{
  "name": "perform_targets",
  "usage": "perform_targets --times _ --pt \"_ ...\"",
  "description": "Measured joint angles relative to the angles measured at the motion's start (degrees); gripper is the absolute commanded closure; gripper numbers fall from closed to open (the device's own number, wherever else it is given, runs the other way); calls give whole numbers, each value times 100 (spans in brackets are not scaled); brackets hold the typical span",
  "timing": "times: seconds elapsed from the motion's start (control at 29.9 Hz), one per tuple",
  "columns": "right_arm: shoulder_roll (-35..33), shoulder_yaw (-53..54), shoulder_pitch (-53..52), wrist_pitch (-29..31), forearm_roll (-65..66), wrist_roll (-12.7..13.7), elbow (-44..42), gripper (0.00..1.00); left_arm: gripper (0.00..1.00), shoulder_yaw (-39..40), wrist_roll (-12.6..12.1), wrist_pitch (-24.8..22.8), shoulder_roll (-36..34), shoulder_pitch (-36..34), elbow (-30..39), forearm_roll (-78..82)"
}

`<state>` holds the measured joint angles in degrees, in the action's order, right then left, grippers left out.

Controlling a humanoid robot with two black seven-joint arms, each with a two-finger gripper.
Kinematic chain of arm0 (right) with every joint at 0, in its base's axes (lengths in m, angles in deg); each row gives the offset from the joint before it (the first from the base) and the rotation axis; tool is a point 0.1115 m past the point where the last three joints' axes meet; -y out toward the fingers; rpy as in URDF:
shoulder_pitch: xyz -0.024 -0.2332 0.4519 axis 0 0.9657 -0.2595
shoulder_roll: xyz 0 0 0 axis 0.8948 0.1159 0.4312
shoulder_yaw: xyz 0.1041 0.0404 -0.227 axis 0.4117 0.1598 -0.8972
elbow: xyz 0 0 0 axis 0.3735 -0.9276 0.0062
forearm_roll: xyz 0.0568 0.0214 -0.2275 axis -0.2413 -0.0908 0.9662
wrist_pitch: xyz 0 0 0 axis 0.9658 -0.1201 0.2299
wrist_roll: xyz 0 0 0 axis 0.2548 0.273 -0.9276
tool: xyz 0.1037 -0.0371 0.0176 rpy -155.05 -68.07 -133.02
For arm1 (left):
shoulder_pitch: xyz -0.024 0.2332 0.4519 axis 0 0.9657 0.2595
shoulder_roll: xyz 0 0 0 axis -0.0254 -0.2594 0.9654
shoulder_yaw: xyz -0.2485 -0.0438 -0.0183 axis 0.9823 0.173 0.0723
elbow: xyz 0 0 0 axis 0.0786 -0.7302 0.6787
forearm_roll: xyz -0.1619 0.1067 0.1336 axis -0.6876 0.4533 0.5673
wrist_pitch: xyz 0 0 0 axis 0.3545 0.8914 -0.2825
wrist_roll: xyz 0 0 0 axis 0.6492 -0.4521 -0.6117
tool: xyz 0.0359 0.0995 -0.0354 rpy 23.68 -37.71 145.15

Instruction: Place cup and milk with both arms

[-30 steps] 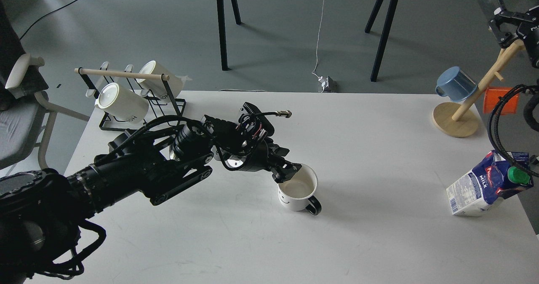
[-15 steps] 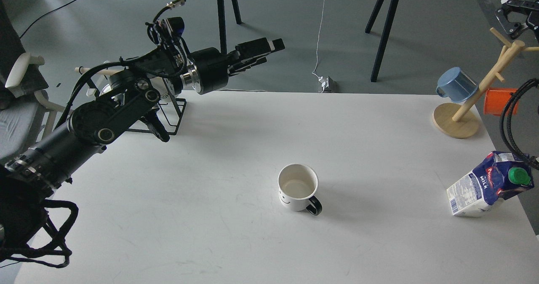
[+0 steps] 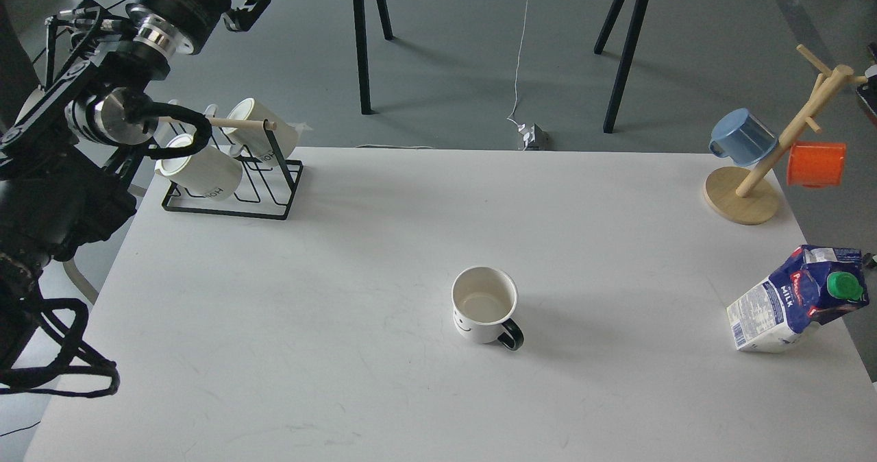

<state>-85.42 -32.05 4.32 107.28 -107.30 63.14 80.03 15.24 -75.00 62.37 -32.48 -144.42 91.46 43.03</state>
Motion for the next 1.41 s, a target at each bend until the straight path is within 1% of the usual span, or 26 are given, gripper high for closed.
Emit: perform_targets --times 0.1,0.17,0.47,0.5,0.64,0.7,0.87,1.27,1.41 --pt "-415 0 596 0 -151 -124 383 0 0 -4 -203 -137 -175 -5 -118 -731" --pt "-638 -4 978 0 -274 -205 560 0 0 -7 -270 -169 -261 -5 -135 -1010" --pt "-905 -29 2659 0 -764 -289 644 0 0 8 -293 -185 -418 34 -139 -1359" --pt "-916 -29 2835 0 -768 -325 642 0 0 8 -293 -185 -433 42 -139 -1363" --pt "-934 -37 3669 0 -702 -650 621 0 0 -14 -294 -191 -515 65 -141 -1365" --pt "-932 -56 4007 0 -646 -725 619 0 0 -29 -298 -196 -563 66 -140 -1364" --pt "-693 -70 4393 0 -258 -763 656 0 0 -72 -308 -200 -629 67 -140 -1352" --pt "256 144 4346 0 813 -762 1159 0 0 -105 -315 -122 -651 141 -139 -1330" --pt "582 154 4347 0 947 -762 1231 0 0 -114 -321 -108 -629 154 -131 -1330"
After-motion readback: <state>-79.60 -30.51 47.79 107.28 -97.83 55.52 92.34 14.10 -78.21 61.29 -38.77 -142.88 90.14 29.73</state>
